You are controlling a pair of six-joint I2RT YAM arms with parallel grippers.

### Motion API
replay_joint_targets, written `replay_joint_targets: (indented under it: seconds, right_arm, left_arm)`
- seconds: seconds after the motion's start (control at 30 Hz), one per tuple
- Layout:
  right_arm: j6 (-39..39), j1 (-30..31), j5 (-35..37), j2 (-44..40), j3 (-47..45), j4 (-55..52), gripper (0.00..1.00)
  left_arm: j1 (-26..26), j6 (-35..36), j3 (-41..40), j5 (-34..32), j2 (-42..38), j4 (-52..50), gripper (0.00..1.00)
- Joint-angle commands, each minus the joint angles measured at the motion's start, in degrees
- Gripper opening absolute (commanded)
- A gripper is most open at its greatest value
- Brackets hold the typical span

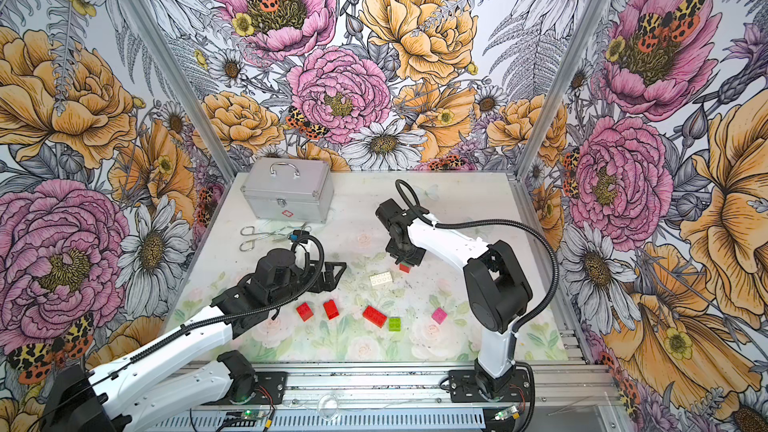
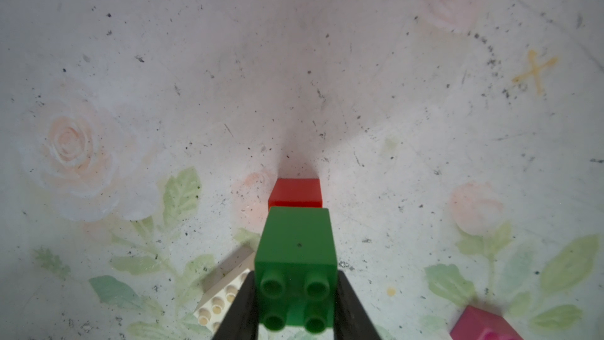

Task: Assemble the letter r with lego
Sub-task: Assemble the lego brick with the lego brick.

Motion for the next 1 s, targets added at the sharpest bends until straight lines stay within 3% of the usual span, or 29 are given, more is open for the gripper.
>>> replay_joint_targets:
  seconds: [0.0,0.97]
  right_arm:
    - [-0.53,-0.41,1.59,2.21,-0.53,-5.7,0.21]
    - [-0.19,-0.94,2.06,1.91,-1.86,-1.57,0.22]
  left_arm:
    - [-0.03,0.94,-1.06,-0.39,-1.31,0.28,0.99]
    - [0.19,0.41,-0.9,-0.3,-2.38,0.01,0.99]
